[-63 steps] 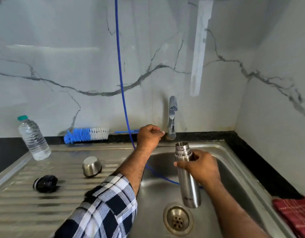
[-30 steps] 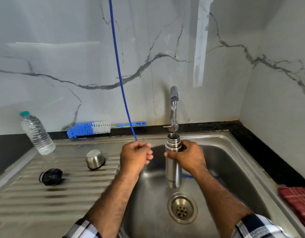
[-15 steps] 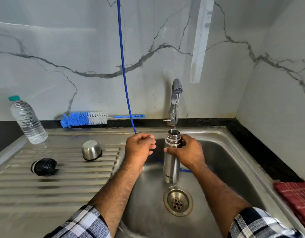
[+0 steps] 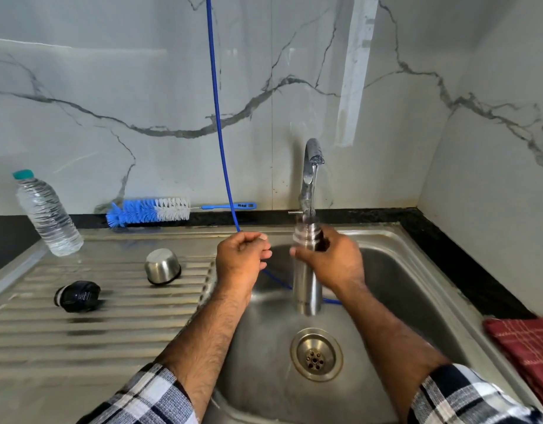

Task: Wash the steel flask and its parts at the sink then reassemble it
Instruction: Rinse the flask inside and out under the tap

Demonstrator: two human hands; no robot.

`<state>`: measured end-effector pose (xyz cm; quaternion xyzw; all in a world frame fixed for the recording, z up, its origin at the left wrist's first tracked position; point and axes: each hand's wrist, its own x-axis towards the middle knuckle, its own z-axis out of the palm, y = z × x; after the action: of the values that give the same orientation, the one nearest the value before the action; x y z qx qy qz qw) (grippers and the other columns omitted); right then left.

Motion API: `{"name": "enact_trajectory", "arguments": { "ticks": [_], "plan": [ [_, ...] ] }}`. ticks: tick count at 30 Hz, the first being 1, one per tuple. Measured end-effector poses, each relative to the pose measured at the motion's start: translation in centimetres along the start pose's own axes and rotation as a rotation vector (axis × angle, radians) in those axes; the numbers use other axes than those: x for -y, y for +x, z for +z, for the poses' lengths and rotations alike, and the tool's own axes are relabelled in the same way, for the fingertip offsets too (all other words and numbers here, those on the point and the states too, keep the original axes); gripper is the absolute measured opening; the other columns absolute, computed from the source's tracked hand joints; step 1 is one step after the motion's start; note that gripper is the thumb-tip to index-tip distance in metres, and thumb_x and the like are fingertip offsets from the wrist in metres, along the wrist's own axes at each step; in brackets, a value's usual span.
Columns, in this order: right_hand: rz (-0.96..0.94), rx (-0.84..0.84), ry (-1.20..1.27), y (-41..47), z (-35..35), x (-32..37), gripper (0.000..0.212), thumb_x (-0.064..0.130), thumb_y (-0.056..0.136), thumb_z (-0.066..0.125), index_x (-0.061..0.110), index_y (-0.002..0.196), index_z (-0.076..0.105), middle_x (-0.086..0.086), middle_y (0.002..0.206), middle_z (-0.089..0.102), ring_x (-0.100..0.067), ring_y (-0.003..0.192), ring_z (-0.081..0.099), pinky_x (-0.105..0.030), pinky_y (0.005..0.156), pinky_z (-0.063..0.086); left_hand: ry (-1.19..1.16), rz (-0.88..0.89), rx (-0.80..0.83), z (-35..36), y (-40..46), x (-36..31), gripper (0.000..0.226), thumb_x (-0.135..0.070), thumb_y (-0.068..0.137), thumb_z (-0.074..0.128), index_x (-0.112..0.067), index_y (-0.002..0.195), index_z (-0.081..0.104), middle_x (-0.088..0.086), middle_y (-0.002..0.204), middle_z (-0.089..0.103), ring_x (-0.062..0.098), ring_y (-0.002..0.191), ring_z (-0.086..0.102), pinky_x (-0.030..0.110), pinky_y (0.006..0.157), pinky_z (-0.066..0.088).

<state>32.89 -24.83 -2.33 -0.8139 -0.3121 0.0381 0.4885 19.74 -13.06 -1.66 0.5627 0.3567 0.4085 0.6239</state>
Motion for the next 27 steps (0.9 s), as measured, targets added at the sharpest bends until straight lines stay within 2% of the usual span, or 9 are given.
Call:
{"name": "enact_trajectory", "arguments": {
  "ticks": [3, 6, 7, 11, 14, 18, 22, 25, 27],
  "plan": [
    [-0.089, -0.096, 0.064, 0.3, -0.7, 1.2, 0.042, 0.046, 0.079, 0.09, 0.036, 0.115, 0.07, 0.019, 0.094, 0.072, 0.006, 0.088, 0.065, -0.02, 0.078, 0.055, -0.011, 0.004, -0.017, -0.1, 0.3, -0.1, 0.007, -0.009, 0.097, 0.071, -0.013, 0.092, 0.074, 0.008, 0.083, 0.078, 0.017, 0.072, 0.075, 0.029, 0.063, 0.058],
    [-0.008, 0.031, -0.021, -0.7, 0.2, 0.3, 0.043, 0.049, 0.076, 0.091, 0.038, 0.112, 0.071, 0.019, 0.093, 0.073, 0.005, 0.088, 0.066, -0.033, 0.087, 0.062, -0.026, -0.01, -0.012, -0.1, 0.1, 0.1, 0.006, -0.009, 0.096, 0.072, -0.013, 0.093, 0.075, 0.008, 0.083, 0.079, 0.019, 0.075, 0.076, 0.029, 0.064, 0.058],
    [-0.003, 0.015, -0.032, -0.7, 0.2, 0.6, 0.041, 0.05, 0.076, 0.091, 0.038, 0.11, 0.071, 0.019, 0.092, 0.073, 0.005, 0.087, 0.066, -0.034, 0.087, 0.062, -0.031, -0.013, -0.007, -0.1, 0.1, 0.1, 0.005, -0.009, 0.096, 0.072, -0.012, 0.093, 0.075, 0.009, 0.083, 0.079, 0.02, 0.075, 0.076, 0.029, 0.063, 0.058],
    [-0.087, -0.089, 0.049, 0.2, -0.8, 1.5, 0.044, 0.049, 0.078, 0.09, 0.036, 0.115, 0.071, 0.018, 0.094, 0.074, 0.002, 0.087, 0.069, -0.021, 0.076, 0.056, -0.03, -0.006, -0.014, -0.3, 0.4, 0.1, 0.003, -0.009, 0.096, 0.072, -0.01, 0.094, 0.075, 0.01, 0.083, 0.079, 0.018, 0.072, 0.075, 0.027, 0.06, 0.056],
    [0.018, 0.067, -0.07, -0.6, 0.4, -0.1, 0.043, 0.051, 0.076, 0.091, 0.036, 0.112, 0.071, 0.018, 0.092, 0.073, -0.003, 0.092, 0.072, -0.025, 0.08, 0.058, -0.028, -0.006, -0.008, -0.1, 0.0, 0.2, 0.003, -0.01, 0.096, 0.072, -0.011, 0.096, 0.075, 0.008, 0.084, 0.08, 0.019, 0.074, 0.076, 0.028, 0.061, 0.056],
    [-0.078, -0.08, 0.04, 0.4, -0.5, 1.0, 0.042, 0.048, 0.077, 0.091, 0.035, 0.112, 0.072, 0.018, 0.092, 0.074, 0.004, 0.086, 0.068, -0.024, 0.078, 0.057, -0.019, 0.011, -0.014, -0.3, 0.2, 0.1, 0.005, -0.01, 0.097, 0.072, -0.012, 0.094, 0.075, 0.009, 0.084, 0.079, 0.019, 0.075, 0.076, 0.027, 0.06, 0.056],
    [0.026, 0.063, -0.052, -0.8, 0.2, 0.0, 0.045, 0.049, 0.075, 0.092, 0.036, 0.114, 0.072, 0.018, 0.094, 0.074, 0.0, 0.091, 0.07, -0.029, 0.086, 0.06, -0.032, 0.0, -0.009, -0.1, -0.1, 0.0, 0.005, -0.01, 0.097, 0.072, -0.013, 0.095, 0.075, 0.007, 0.084, 0.079, 0.019, 0.076, 0.076, 0.027, 0.061, 0.056],
    [-0.049, -0.06, 0.039, 0.3, -0.8, 1.2, 0.044, 0.049, 0.077, 0.091, 0.036, 0.114, 0.071, 0.018, 0.094, 0.074, 0.001, 0.088, 0.068, -0.024, 0.078, 0.057, -0.037, 0.008, -0.02, -0.3, 0.2, 0.0, 0.005, -0.009, 0.097, 0.072, -0.011, 0.095, 0.075, 0.007, 0.082, 0.079, 0.018, 0.074, 0.075, 0.025, 0.057, 0.054],
    [-0.02, -0.033, 0.073, 0.0, -0.8, 1.1, 0.042, 0.048, 0.077, 0.092, 0.036, 0.111, 0.072, 0.016, 0.093, 0.074, -0.001, 0.089, 0.07, -0.026, 0.079, 0.058, -0.027, 0.004, -0.024, -0.3, 0.2, 0.1, 0.005, -0.01, 0.097, 0.072, -0.012, 0.094, 0.075, 0.006, 0.081, 0.079, 0.019, 0.074, 0.076, 0.025, 0.057, 0.054]
  ]
}}
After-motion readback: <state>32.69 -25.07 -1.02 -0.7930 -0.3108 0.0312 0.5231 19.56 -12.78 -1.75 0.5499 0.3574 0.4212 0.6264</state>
